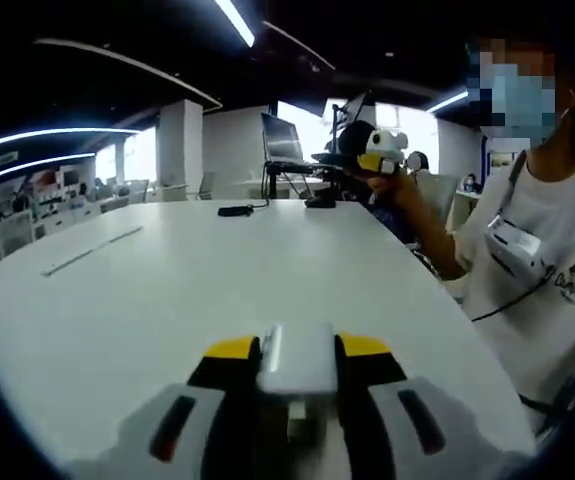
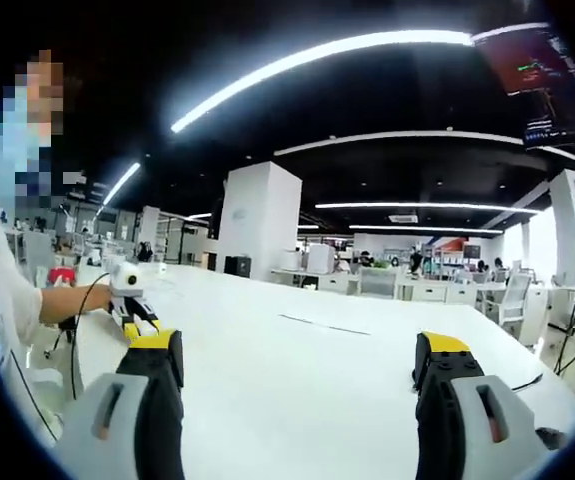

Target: Plug the desk Type‑C cable into the charger adapter.

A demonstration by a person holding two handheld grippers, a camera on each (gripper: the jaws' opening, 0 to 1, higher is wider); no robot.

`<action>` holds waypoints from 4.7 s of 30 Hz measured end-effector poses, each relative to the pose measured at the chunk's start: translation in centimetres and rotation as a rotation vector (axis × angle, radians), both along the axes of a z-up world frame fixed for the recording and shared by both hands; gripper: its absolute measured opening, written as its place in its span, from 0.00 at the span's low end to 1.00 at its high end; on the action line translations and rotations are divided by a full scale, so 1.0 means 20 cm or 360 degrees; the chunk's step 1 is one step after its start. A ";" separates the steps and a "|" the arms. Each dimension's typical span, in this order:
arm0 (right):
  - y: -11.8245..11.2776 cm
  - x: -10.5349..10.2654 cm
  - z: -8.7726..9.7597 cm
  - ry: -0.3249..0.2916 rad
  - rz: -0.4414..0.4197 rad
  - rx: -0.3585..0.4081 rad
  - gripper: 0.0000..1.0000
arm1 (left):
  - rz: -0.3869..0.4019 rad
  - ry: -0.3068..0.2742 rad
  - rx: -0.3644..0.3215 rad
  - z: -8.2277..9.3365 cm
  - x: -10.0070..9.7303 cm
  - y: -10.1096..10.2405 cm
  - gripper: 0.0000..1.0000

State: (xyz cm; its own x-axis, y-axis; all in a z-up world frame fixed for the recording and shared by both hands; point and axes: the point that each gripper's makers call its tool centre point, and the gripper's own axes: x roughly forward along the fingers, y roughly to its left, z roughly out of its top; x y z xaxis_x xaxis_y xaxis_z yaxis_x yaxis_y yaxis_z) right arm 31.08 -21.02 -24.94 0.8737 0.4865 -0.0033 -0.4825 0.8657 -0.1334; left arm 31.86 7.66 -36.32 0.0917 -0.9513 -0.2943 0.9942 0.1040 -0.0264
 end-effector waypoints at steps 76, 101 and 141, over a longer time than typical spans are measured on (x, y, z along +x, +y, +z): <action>-0.58 1.10 -0.65 0.0961 -0.0437 -0.0164 0.35 | 0.0004 -0.0026 0.0026 -0.04 0.00 -0.02 0.29; -0.55 1.08 -0.65 0.0951 -0.0339 -0.0201 0.14 | 0.0002 -0.0028 0.0018 -0.04 -0.01 -0.03 0.29; -0.35 0.83 -0.66 0.0934 -0.0157 -0.0295 0.11 | 0.0002 -0.0016 0.0005 -0.05 -0.02 -0.02 0.29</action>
State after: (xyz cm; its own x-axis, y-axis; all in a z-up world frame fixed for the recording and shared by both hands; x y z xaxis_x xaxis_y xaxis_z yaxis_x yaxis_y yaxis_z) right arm 47.67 -27.93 -38.20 0.7414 0.3489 -0.5733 -0.4399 0.8977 -0.0226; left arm 31.48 7.34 -37.27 0.0962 -0.9502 -0.2964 0.9943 0.1056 -0.0158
